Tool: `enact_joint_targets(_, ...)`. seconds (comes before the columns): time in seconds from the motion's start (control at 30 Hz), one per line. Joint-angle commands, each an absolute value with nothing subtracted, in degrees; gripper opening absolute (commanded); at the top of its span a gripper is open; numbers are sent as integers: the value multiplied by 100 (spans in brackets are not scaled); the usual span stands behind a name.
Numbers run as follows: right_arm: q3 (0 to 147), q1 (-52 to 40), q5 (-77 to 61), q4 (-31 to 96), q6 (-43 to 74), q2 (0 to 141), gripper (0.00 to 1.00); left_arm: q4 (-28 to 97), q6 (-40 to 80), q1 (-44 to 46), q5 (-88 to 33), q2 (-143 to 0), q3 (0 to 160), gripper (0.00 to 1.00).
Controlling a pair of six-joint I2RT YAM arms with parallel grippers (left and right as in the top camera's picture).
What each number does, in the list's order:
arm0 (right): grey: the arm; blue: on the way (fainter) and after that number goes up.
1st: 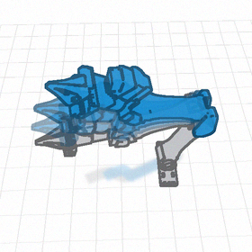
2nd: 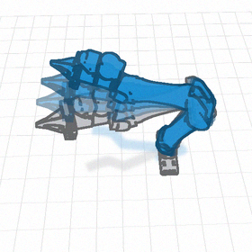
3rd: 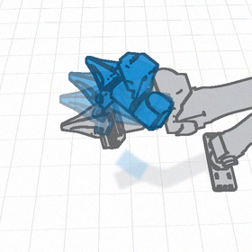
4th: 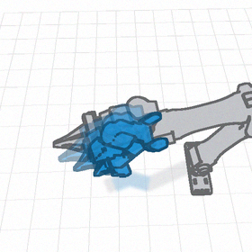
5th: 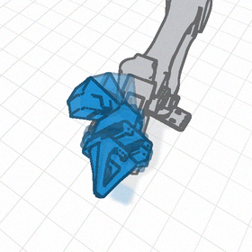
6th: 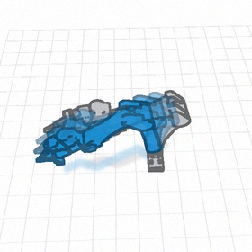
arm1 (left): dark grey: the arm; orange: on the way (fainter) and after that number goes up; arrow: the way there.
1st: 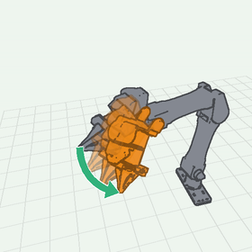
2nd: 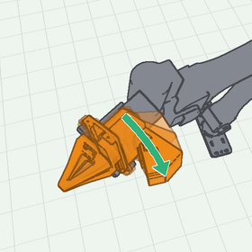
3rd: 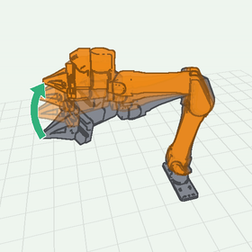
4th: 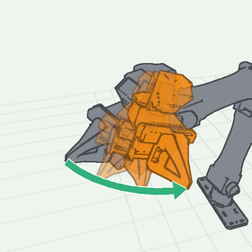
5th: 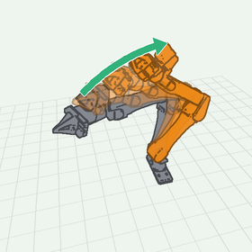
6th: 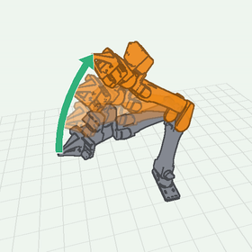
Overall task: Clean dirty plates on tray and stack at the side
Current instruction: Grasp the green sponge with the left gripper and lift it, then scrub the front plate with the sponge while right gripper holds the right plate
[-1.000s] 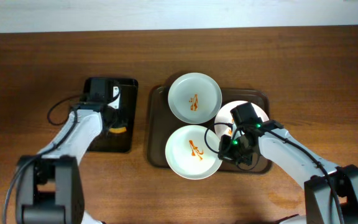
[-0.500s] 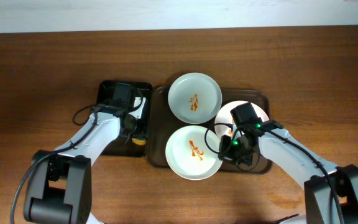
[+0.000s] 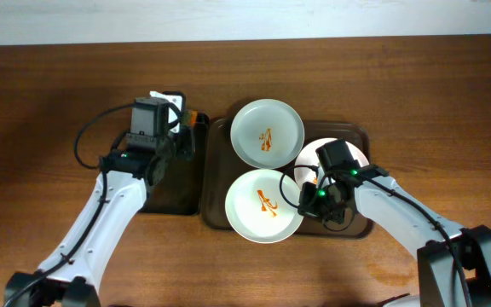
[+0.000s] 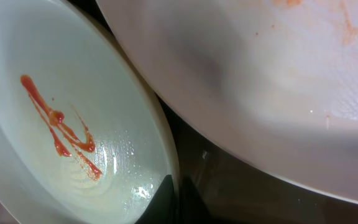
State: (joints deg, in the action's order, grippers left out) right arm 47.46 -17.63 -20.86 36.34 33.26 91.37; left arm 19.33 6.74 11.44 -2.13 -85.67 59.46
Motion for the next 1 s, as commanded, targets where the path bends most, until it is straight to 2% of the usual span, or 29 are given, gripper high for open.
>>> enact_joint_targets(0.0,4805,-1800,-2029,3612,3347,9179,4,1533,722,1129,36,-8012,6038,0)
enact_joint_targets(0.27,4805,-1800,-2032,3614,3350,9177,4,405,720,1129,952,-7754,6036,0)
enact_joint_targets(0.4,4805,-1800,-2034,3616,3350,9177,4,974,729,1142,878,-7778,6036,0)
enact_joint_targets(0.53,4805,-1800,-2036,3660,3350,9179,4,2856,1323,1162,45,-8565,5894,0)
enact_joint_targets(0.6,4805,-1800,-2036,3695,3350,9177,4,3251,1422,1173,-298,-9249,5874,0)
enact_joint_targets(0.7,4805,-1800,-2034,3743,3350,9177,4,3286,1428,1173,-915,-9437,5922,0)
enact_joint_targets(0.83,4805,-1800,-2032,3739,3347,9177,4,3470,1426,1173,-2934,-9437,6274,0)
enact_joint_targets(0.97,4805,-1800,-2034,3726,3347,9177,4,3435,1321,1173,-3020,-9286,6333,0)
